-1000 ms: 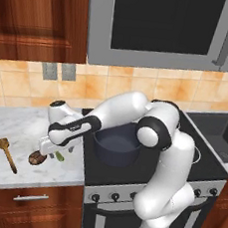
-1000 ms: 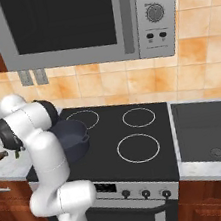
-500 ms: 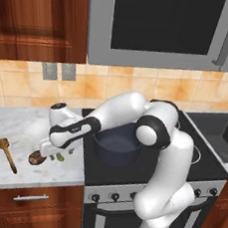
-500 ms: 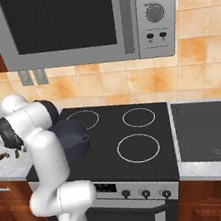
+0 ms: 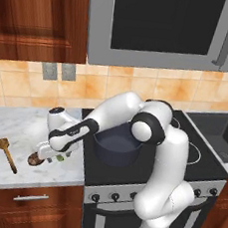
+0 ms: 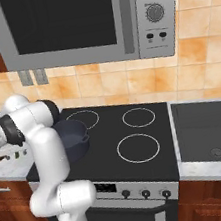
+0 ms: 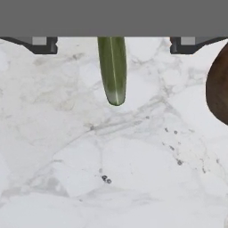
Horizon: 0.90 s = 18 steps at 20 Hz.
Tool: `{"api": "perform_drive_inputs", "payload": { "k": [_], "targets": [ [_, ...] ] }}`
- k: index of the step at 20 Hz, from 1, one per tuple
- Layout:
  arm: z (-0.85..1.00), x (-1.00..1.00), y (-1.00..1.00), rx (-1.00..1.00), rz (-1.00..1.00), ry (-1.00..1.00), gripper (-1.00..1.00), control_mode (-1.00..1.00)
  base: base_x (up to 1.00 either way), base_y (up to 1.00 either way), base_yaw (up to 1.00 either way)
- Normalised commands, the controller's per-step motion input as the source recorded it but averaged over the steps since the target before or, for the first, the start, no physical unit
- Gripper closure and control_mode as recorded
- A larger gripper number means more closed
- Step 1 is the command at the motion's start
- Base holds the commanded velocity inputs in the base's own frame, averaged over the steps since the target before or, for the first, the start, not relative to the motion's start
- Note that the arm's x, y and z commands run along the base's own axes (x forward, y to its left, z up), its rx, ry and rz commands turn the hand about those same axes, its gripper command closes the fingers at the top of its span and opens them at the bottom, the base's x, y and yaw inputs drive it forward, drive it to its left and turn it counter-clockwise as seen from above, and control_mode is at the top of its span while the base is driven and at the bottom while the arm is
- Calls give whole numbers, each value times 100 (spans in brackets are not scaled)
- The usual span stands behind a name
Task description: Put the potato and lemon wedge in the pot. Retrieve the spatula and lightly stir the vegetables in the pot.
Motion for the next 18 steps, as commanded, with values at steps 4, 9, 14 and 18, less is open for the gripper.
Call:
{"api": "perform_drive_inputs", "payload": {
  "k": [4,9,14,18],
  "targets": [
    [-18,0,1,0,0,0,-100,-100,0,0,0],
    [-24,4,0,0,0,0,-100,-100,0,0,0],
    [-22,2,0,0,0,0,-100,-100,0,0,0],
    [-8,-2,0,0,0,0,-100,-100,0,0,0]
  ]
}}
